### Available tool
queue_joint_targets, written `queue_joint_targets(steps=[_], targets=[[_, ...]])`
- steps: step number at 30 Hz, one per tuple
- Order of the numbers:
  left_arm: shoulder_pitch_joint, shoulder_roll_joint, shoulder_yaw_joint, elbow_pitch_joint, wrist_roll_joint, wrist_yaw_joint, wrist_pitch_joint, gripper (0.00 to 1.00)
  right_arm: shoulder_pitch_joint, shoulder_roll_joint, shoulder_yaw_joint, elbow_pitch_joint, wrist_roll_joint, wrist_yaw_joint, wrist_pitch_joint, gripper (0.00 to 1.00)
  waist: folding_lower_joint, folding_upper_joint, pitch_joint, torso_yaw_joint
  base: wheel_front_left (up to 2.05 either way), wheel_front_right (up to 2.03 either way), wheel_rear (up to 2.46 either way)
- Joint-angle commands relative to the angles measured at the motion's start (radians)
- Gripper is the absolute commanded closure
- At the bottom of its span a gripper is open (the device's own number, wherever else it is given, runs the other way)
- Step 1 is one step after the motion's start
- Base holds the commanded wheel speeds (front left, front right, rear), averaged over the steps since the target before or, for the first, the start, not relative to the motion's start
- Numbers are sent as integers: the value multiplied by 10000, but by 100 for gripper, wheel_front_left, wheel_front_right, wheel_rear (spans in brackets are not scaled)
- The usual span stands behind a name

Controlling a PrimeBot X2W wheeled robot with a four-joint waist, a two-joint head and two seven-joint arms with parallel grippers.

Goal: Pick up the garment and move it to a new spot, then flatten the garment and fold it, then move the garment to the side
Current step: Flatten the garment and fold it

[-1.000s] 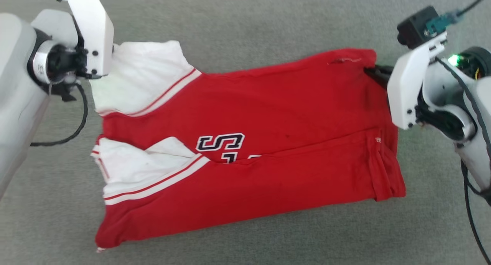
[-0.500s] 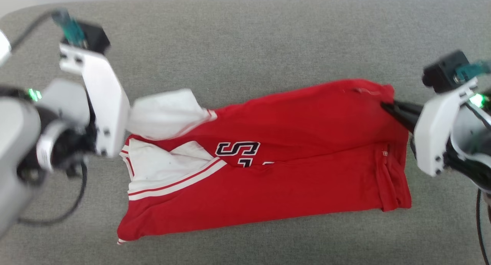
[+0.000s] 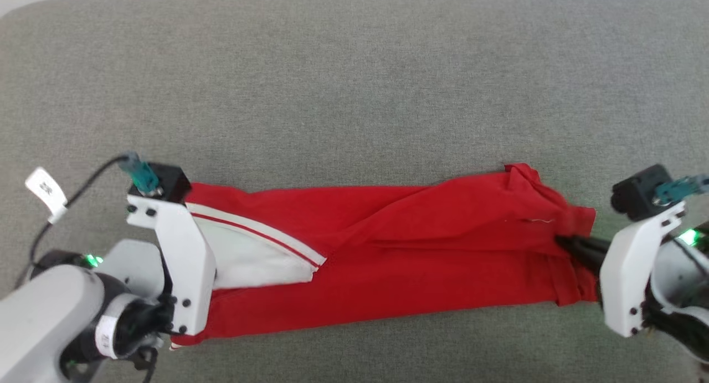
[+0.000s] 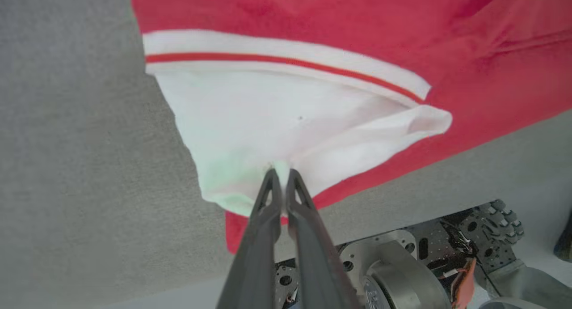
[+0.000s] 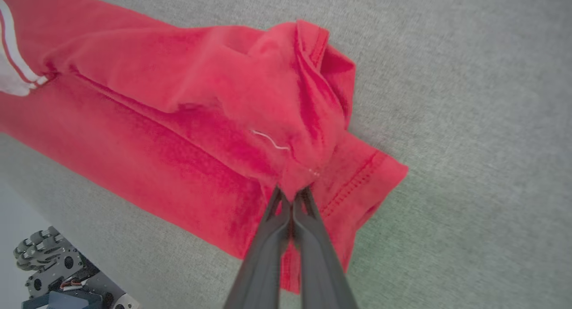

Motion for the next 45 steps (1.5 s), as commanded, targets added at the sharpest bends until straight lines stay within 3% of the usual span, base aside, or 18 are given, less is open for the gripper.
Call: queue_joint_targets(steps=[1,4,7,8,9,10,11,17,27,36,42,43,44,45], targets=[[182,-75,8,196,-148,-59,-114,100,77,94,7,140,-159,-4,18,100,0,0,7,-10,0,0,0],[396,-381,62,836,-314,-234,-420,100,23,351,180,526,-279,-2,51,97,0,0,-12,-19,0,0,0],[496,-532,202,1326,-347,-427,-836,100,-94,479,249,742,-420,-4,-117,31,0,0,-97,-16,0,0,0],[538,-598,295,1441,-342,-453,-1054,66,-102,525,235,725,-416,-4,-184,0,0,0,-136,-17,0,0,0],[617,-641,320,1476,-335,-531,-1228,48,-104,562,193,707,-392,-4,-220,0,0,0,-172,-22,0,0,0],[693,-652,372,1517,-301,-562,-1420,3,-60,551,160,677,-353,-4,-226,0,0,0,-217,-12,0,0,0],[741,-649,459,1543,-288,-555,-1610,0,0,513,113,617,-332,-4,-236,0,0,0,-255,1,0,0,0],[1051,-566,864,1276,-98,-692,-2701,0,297,503,-528,288,-168,-4,-281,0,0,0,-385,66,0,0,0],[1878,-690,1632,939,658,-1271,-5962,0,530,732,-1771,654,-190,-4,280,0,0,0,-274,256,0,0,0],[2569,-1228,1785,1735,1650,-1776,-8870,0,-201,902,-1036,2335,100,-4,107,0,0,0,-38,572,0,0,0],[3089,-1917,1896,2594,1970,-1827,-10591,0,-615,1154,288,3281,763,10,165,0,0,0,23,825,0,0,0],[3154,-2125,1946,2710,1835,-1844,-10839,0,-645,1149,511,3360,907,11,222,11,0,0,23,876,0,0,0],[3244,-2217,1963,2848,1842,-1874,-11073,0,-698,1130,725,3401,1038,34,230,51,0,0,21,920,0,0,0],[3288,-2257,1956,2997,1994,-1879,-11299,0,-748,1093,942,3403,1208,34,262,100,0,0,20,960,0,0,0]])
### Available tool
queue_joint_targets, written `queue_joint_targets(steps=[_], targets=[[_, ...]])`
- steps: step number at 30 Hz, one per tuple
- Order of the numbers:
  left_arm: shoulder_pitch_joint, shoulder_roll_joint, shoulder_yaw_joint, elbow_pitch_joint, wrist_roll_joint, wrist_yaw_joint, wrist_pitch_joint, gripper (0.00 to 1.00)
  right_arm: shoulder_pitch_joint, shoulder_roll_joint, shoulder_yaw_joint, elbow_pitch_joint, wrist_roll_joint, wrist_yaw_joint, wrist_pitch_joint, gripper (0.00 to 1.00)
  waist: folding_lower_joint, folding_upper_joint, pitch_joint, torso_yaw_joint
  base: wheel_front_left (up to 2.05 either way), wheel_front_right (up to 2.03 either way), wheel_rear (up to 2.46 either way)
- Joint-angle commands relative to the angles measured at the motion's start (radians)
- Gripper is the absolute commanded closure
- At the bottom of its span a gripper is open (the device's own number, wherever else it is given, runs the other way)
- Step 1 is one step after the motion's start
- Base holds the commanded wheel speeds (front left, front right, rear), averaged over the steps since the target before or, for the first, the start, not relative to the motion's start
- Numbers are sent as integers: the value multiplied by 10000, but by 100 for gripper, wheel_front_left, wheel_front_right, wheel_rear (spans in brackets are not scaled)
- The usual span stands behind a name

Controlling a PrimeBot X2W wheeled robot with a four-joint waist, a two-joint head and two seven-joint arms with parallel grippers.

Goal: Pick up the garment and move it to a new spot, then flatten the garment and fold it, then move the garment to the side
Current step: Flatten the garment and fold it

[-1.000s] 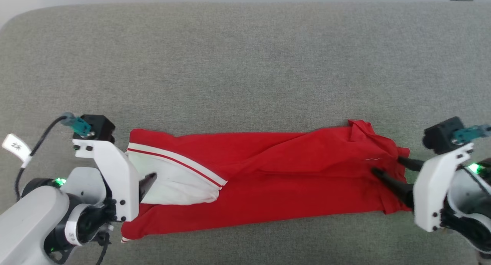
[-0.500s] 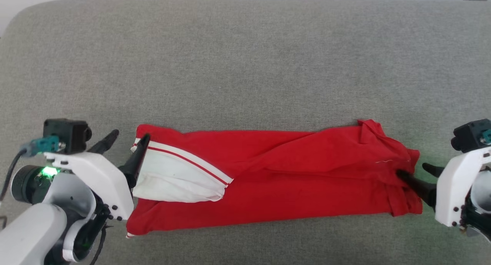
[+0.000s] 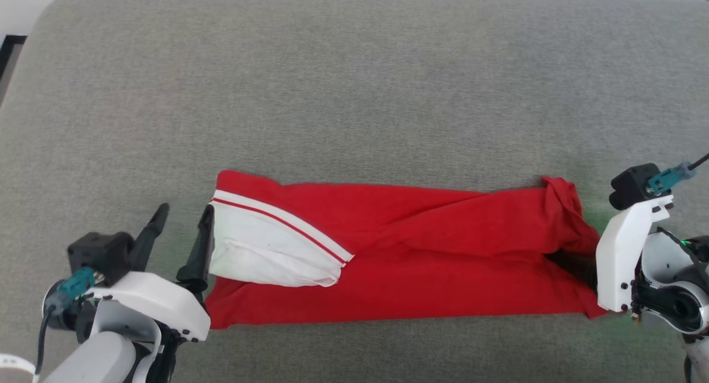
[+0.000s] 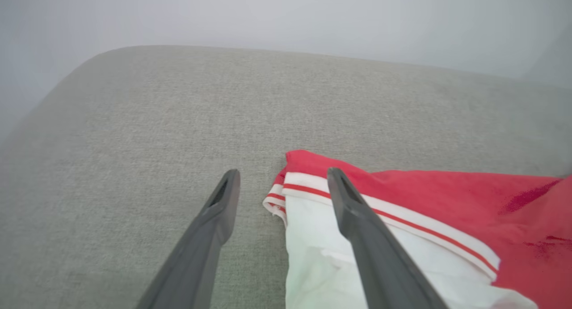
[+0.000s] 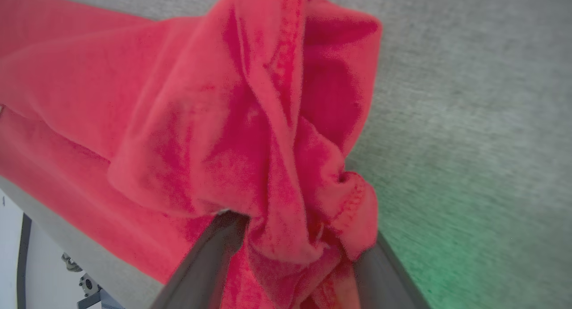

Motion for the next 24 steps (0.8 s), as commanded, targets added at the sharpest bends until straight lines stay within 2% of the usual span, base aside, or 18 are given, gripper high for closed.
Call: queue_joint_targets(steps=[1,8,13,24], targets=[[168,-162,116,181,31,-47,-335,0,248,380,726,211,438,82,220,100,0,-1,-12,89,0,0,0],[727,-803,810,511,531,-229,-889,0,-85,-192,314,97,1711,46,-338,100,0,-1,-99,250,0,0,0],[1139,-1313,1628,408,1107,-511,-902,0,-158,-575,-129,143,2084,46,-641,100,0,-1,-157,230,0,0,0],[2260,-2946,3845,181,2759,-1715,-908,0,78,-1801,-1744,936,2511,44,-1142,100,0,-1,-307,-51,0,0,0]])
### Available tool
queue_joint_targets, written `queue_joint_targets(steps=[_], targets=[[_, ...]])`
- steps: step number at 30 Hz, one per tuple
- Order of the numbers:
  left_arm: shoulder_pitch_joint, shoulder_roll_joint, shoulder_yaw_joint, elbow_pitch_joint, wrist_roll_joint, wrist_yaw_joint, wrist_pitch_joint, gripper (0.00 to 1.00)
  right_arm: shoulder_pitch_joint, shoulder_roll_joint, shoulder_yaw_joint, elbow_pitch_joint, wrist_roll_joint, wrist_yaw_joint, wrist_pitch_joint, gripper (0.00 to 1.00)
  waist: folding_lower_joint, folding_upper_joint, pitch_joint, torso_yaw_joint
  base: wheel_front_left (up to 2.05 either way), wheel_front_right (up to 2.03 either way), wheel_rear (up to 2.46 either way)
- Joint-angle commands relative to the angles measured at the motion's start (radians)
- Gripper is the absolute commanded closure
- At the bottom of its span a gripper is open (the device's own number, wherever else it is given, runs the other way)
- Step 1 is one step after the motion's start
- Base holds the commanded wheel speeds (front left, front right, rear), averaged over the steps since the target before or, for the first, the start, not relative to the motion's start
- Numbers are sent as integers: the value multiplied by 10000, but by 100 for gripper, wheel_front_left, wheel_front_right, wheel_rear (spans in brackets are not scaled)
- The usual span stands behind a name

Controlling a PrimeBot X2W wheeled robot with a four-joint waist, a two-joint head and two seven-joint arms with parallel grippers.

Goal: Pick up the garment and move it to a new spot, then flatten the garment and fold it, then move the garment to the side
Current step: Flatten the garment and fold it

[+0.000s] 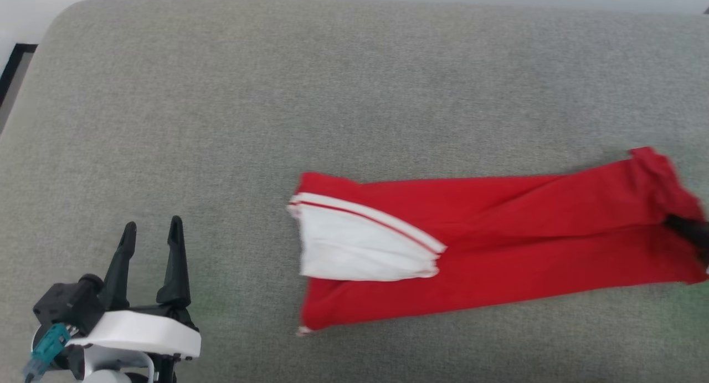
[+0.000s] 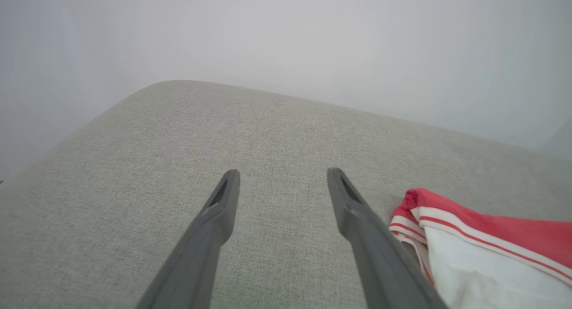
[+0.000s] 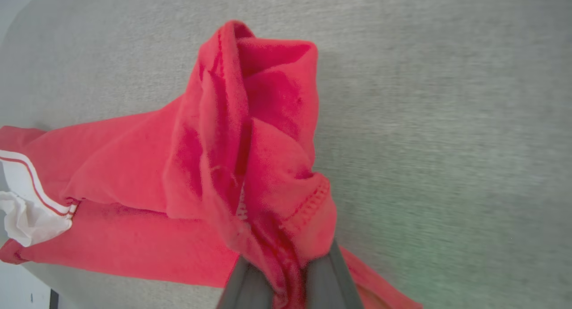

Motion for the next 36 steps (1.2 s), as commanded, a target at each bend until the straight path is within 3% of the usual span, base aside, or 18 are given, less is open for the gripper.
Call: queue_joint_targets(steps=[1,9,13,20,22,26,30,36], targets=[[115,-101,149,-5,133,-99,-65,0,86,-127,-135,82,30,-4,-116,100,0,-1,-11,-44,0,0,0],[375,-935,1059,313,816,-1082,-66,0,275,-1043,-785,1076,-433,-4,-547,100,0,-1,-113,-315,0,0,0],[487,-1216,1360,598,956,-1447,-66,0,274,-1112,-780,980,-329,-2,-600,100,0,-1,-218,-430,0,0,0],[537,-1583,1797,825,1111,-1786,-66,0,912,-808,-468,-1270,714,-2,-335,100,0,-1,-414,-510,0,0,0],[488,-1694,1884,844,1198,-1882,-67,0,1132,-618,-27,-2374,686,-2,-280,100,0,-1,-457,-444,0,0,0],[371,-1790,1880,894,1325,-2025,-67,0,988,-164,795,-3427,427,-2,-165,100,0,-1,-505,-228,0,0,0],[245,-1876,1812,1024,1403,-2128,-67,0,522,453,1784,-3830,-6,-2,-25,100,0,-1,-575,107,0,0,0],[58,-2012,1743,1208,1432,-2258,-67,0,-244,1176,2961,-3422,-564,-2,16,100,0,-1,-651,569,0,0,0]])
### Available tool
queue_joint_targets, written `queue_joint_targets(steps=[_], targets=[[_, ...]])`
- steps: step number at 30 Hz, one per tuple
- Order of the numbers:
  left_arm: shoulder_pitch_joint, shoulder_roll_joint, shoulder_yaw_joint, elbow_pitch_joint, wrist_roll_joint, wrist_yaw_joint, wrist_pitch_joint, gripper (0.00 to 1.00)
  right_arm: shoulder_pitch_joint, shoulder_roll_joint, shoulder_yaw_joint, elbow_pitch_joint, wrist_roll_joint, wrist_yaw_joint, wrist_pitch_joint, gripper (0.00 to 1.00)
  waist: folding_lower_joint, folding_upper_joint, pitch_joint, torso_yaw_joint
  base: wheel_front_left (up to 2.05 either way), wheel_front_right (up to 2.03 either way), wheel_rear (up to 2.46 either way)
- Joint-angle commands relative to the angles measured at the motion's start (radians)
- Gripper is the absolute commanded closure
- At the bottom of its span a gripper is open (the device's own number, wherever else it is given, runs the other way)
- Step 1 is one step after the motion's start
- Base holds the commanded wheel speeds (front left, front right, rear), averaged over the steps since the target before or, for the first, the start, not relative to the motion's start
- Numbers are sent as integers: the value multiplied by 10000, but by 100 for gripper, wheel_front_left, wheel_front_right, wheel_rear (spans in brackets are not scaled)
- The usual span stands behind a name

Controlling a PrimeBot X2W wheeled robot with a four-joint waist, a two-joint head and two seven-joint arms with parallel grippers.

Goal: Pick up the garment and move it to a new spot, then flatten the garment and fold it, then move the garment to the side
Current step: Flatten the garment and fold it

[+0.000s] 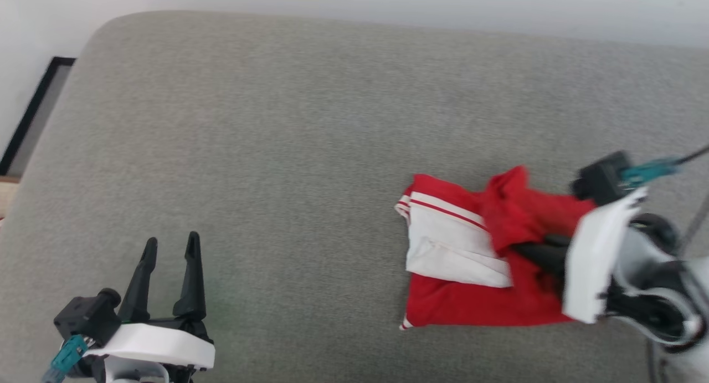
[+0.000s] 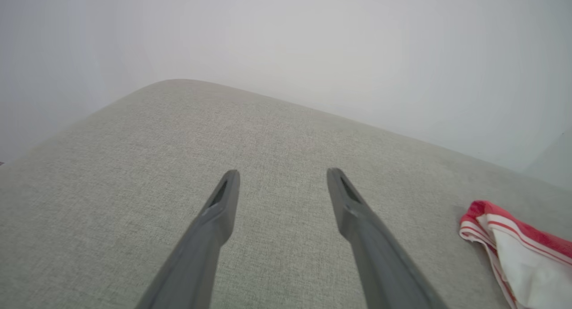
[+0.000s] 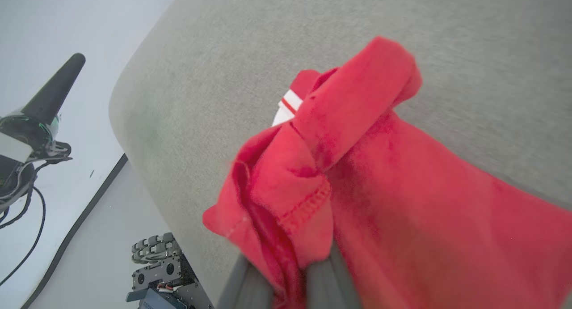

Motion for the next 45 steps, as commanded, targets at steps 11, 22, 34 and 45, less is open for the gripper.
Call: queue_joint_targets(steps=[11,22,34,45], targets=[[-295,-224,143,280,67,-283,-64,0,-1005,612,1641,1490,-545,0,-397,0,0,-1,-160,415,0,0,0],[-27,-171,714,127,69,-340,-58,0,-732,-115,401,596,-89,0,-1391,0,0,-1,-553,-637,0,0,0],[585,-19,1121,-95,186,-370,-58,0,876,-361,-1230,1162,-1293,0,-4587,0,0,-1,-1244,-1933,0,0,0],[1465,35,1672,-341,556,-431,-58,0,2215,-35,-1643,2311,-2579,0,-8000,0,0,-1,-2018,-2610,0,0,0]])
